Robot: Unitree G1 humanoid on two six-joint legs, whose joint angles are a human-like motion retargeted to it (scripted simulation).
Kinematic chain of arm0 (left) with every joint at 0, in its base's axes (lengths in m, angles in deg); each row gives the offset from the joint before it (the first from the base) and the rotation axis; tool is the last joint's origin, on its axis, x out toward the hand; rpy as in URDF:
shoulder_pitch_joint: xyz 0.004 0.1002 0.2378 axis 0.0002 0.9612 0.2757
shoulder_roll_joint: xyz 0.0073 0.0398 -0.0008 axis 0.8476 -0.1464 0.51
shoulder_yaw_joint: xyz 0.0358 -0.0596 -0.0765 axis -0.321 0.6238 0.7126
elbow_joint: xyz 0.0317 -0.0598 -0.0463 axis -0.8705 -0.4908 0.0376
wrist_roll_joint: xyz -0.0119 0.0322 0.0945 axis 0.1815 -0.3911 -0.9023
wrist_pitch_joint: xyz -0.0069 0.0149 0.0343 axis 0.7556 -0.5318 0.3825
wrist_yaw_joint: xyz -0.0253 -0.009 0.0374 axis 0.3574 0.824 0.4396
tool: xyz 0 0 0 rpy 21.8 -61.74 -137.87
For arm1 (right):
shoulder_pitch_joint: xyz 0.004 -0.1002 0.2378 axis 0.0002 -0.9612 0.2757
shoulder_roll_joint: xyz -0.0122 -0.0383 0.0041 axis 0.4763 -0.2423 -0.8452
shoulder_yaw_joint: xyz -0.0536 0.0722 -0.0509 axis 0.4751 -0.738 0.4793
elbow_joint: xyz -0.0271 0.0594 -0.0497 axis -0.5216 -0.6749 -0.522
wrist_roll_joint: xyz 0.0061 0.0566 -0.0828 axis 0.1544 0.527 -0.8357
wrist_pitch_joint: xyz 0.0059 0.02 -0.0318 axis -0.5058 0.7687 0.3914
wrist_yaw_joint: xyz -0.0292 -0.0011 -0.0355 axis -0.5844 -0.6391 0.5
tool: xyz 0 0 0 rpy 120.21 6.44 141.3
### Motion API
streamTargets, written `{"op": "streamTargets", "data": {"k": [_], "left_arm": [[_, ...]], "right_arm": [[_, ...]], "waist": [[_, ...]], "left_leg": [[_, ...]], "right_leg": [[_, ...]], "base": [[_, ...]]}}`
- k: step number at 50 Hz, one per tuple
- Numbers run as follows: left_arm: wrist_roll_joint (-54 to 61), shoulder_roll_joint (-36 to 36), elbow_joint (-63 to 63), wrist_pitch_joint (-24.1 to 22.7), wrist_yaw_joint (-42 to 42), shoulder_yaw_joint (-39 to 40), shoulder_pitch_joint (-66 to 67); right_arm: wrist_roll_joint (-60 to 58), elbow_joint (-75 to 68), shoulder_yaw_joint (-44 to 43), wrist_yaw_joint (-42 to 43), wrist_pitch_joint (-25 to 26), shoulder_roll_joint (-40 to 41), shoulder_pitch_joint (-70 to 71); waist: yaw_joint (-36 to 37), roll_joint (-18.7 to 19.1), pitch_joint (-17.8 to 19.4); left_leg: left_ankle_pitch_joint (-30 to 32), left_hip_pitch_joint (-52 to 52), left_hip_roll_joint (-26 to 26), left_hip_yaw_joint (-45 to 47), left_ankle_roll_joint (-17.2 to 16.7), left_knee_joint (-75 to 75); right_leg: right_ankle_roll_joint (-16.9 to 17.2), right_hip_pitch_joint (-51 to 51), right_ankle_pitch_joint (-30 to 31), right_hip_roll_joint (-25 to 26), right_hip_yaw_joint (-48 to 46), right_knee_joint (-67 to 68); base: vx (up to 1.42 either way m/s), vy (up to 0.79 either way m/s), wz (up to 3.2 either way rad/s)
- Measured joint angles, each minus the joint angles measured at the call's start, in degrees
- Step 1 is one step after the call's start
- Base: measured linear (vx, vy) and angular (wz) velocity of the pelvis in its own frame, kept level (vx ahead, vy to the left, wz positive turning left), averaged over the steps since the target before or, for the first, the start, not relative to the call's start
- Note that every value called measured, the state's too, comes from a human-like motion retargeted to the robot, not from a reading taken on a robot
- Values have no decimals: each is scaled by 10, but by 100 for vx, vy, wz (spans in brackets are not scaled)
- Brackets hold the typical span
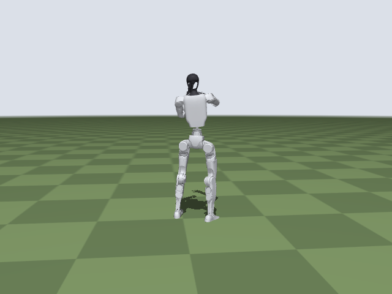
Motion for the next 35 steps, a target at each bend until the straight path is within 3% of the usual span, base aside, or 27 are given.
{"op": "streamTargets", "data": {"k": [5, 8, 15, 20, 27, 30, 35], "left_arm": [[1, 48, -15, -5, 15, -1, -9], [-18, 122, -15, -12, 5, -4, -11], [-39, 404, 6, -23, -1, -6, -10], [1, 623, 19, -41, 8, 24, 36], [54, 820, -2, -68, -9, 194, 253], [56, 844, -24, -72, -24, 311, 380], [42, 822, -61, -76, -33, 469, 527]], "right_arm": [[-54, 122, -68, 116, -3, 26, -104], [-53, 237, -95, 113, -24, 7, -190], [-62, 486, -178, 90, -64, -178, -385], [5, 556, -348, 60, -77, -316, -547], [106, 559, -705, -27, -75, -385, -883], [109, 542, -849, -46, -70, -369, -1017], [87, 509, -992, -27, -76, -326, -1119]], "waist": [[-17, -1, 6], [-34, 2, 12], [-91, 16, 26], [-134, 25, 39], [-168, 25, 61], [-172, 27, 69], [-170, 34, 73]], "left_leg": [[-1, 3, -2, 12, 4, -2], [-1, 6, -4, 23, 4, -4], [-1, 11, -6, 68, 3, -10], [-1, 11, 2, 119, 0, -10], [-2, 7, 25, 191, -13, -2], [-1, 3, 30, 217, -19, -1], [2, -6, 28, 258, -25, -6]], "right_leg": [[10, -1, 6, -1, 13, -8], [18, -6, 11, -1, 24, -11], [35, -33, 26, 0, 69, -8], [42, -64, 46, 15, 120, -11], [42, -96, 86, 57, 190, -39], [42, -104, 95, 63, 193, -52], [42, -117, 87, 41, 127, -66]], "base": [[-1, 2, -21], [-2, 4, -31], [-4, 5, -58], [-7, 3, -96], [-11, -1, -100], [-13, 3, -82], [-13, 9, -73]]}}
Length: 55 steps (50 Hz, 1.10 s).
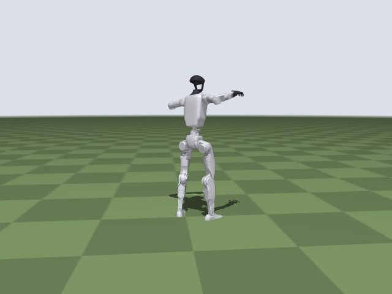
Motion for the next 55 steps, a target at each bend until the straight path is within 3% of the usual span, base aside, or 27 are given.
{"op": "streamTargets", "data": {"k": [9, 18, 32, 55], "left_arm": [[7, -92, -15, 0, -13, 187, 132], [36, -113, -23, -10, -18, 294, 235], [24, -118, -20, -16, -24, 301, 256], [14, -123, -27, -16, -27, 328, 265]], "right_arm": [[-38, 14, -51, 51, -12, 27, 49], [-35, 92, -72, 49, -7, 54, 60], [-37, 70, -62, 50, -14, 51, 57], [-33, 77, -64, 39, -15, 33, 60]], "waist": [[19, 7, -5], [48, -13, -2], [43, -14, 0], [40, -8, -9]], "left_leg": [[6, -19, 2, 65, -5, -6], [9, -27, 10, 92, 7, 4], [18, -22, 20, 81, 12, 2], [43, -10, 61, 132, 16, -9]], "right_leg": [[0, -8, -3, -50, -209, -6], [0, -23, 54, -46, -221, -18], [0, -15, 39, -42, -232, -9], [0, -39, 18, 18, -195, -11]], "base": [[-9, 0, -64], [-3, -14, -30], [3, -10, 9], [3, -11, -19]]}}
